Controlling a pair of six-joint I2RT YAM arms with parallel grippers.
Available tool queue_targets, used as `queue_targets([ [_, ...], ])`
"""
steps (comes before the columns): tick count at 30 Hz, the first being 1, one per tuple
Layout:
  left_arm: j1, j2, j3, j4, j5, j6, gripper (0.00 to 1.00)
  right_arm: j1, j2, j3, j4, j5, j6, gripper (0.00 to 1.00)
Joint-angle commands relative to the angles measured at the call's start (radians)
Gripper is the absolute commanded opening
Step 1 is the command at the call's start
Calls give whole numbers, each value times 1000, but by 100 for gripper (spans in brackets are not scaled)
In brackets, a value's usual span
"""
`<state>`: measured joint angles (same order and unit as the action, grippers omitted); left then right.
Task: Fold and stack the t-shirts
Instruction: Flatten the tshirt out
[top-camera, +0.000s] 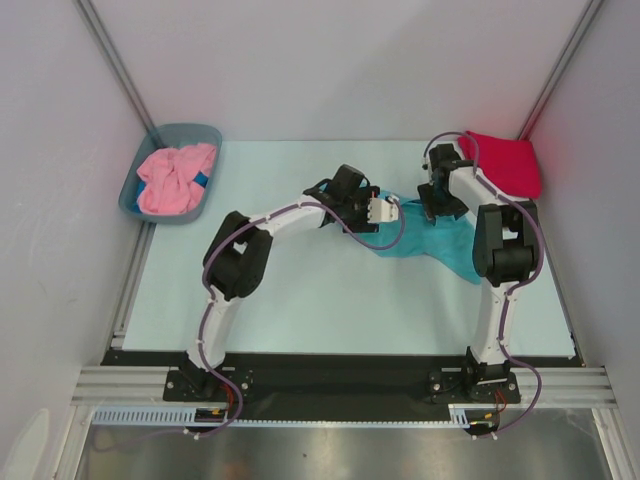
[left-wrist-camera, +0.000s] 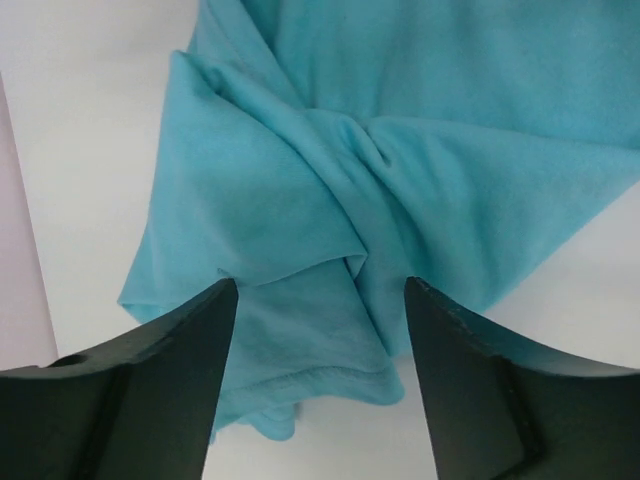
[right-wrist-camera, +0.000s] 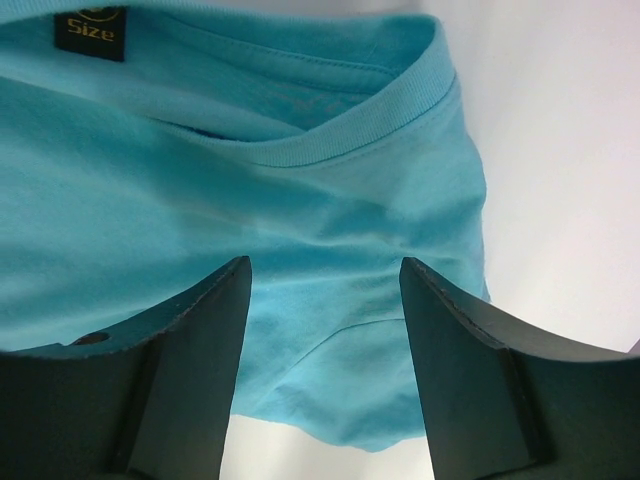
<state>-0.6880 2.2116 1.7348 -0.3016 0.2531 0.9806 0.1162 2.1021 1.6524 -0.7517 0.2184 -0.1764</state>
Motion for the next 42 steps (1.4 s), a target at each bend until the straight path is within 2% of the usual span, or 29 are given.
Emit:
queue_targets([
  [1, -8, 14, 8, 4, 58, 49, 71, 11, -14, 20, -15, -13, 9, 66],
  [3, -8, 20, 14, -5, 64, 52, 61, 17, -14, 17, -17, -11, 9, 66],
  [6, -8, 31, 23, -17, 69, 58, 34, 23, -17, 18, -20, -13, 11, 66],
  [7, -10, 34, 28, -21, 61, 58, 8, 23, -17, 18, -20, -10, 11, 66],
  [8, -11, 34, 34, -22, 52, 55, 0, 25, -17, 18, -20, -10, 11, 66],
  [18, -1, -35, 138, -145, -29, -46, 0, 51, 13, -3, -18, -17, 3, 66],
  [24, 22, -157, 94, -145, -52, -28, 0, 56, 58, 3, -3, -10, 2, 66],
  [31, 25, -179, 46, -149, -104, -8, 0, 65, 90, 33, -15, -17, 11, 61],
  [35, 24, -185, 45, -154, -114, -10, 0, 65, 99, 47, -24, -14, 5, 46],
  [36, 25, -187, 43, -154, -115, -8, 0, 65, 101, 52, -24, -11, 5, 35],
  [42, 31, -210, 49, -180, -147, 21, 1, 65, 104, 60, -26, -10, 6, 4],
])
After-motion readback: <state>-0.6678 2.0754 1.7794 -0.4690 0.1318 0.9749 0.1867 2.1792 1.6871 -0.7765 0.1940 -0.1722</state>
